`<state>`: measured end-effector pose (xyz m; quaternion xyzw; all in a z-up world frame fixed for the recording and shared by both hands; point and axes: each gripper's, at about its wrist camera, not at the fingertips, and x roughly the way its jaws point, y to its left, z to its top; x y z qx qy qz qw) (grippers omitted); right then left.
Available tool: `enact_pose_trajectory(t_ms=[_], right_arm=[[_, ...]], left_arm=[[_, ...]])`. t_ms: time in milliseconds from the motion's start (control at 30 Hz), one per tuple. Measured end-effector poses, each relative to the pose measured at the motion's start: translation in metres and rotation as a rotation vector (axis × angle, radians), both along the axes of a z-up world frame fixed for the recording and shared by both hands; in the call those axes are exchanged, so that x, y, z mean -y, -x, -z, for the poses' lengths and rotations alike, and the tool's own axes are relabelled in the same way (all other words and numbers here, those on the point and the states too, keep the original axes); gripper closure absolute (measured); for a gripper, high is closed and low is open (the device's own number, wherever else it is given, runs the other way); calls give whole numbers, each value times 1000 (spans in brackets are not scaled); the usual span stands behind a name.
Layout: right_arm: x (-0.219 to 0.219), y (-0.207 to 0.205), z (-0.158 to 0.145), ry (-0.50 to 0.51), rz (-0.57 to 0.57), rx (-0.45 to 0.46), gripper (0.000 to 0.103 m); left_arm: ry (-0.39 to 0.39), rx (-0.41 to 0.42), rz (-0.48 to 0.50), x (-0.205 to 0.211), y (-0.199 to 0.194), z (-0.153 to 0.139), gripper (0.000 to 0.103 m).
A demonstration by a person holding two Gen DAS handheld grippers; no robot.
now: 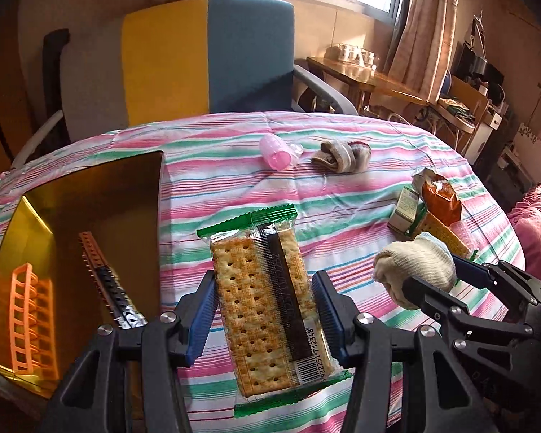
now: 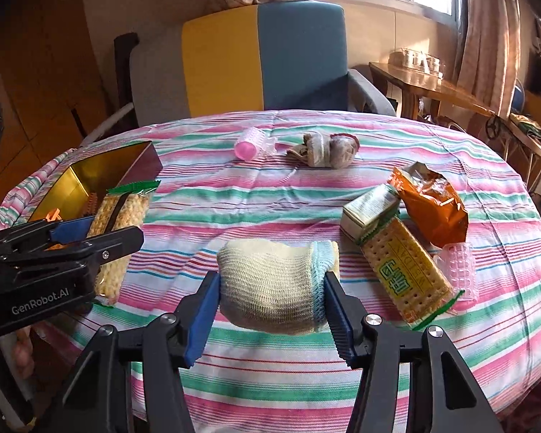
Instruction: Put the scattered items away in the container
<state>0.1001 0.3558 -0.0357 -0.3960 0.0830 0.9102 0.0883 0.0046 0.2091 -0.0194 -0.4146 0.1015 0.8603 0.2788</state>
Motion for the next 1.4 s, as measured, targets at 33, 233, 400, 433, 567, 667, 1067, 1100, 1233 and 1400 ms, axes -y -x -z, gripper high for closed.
enact_pose_trajectory(t_ms=[33,233,400,433,567,667,1067,1100,1233,1400], right_arm=[[4,4,-3,0,-11,-7,46],[31,25,-18,0,-74,-49,46],[60,47,-30,-5,-139,-77,46],[67,52,-31,-7,-154,-80,46],[97,72,-39,-15,-217,-96,46],[119,87,-45,-21,-263,-107,46],[184,133,-35,-34,-347,-77,46],[185,135,-32,-32,-350,-70,46],[192,145,-22,-27,-359,-42,46],[199,156,-9,-21,-371,-7,46]], left_arm=[[5,-14,-17,6,1,-3,50],[20,-51,-128,47,13,-14,50],[23,-59,-224,83,25,-15,50],[22,-60,-242,91,27,-15,50],[24,-69,-309,119,35,-15,50],[32,-77,-349,138,41,-14,50],[60,-79,-475,194,64,-2,50],[66,-80,-483,197,66,0,50],[62,-51,-517,211,74,10,50],[68,-32,-525,216,83,19,49]])
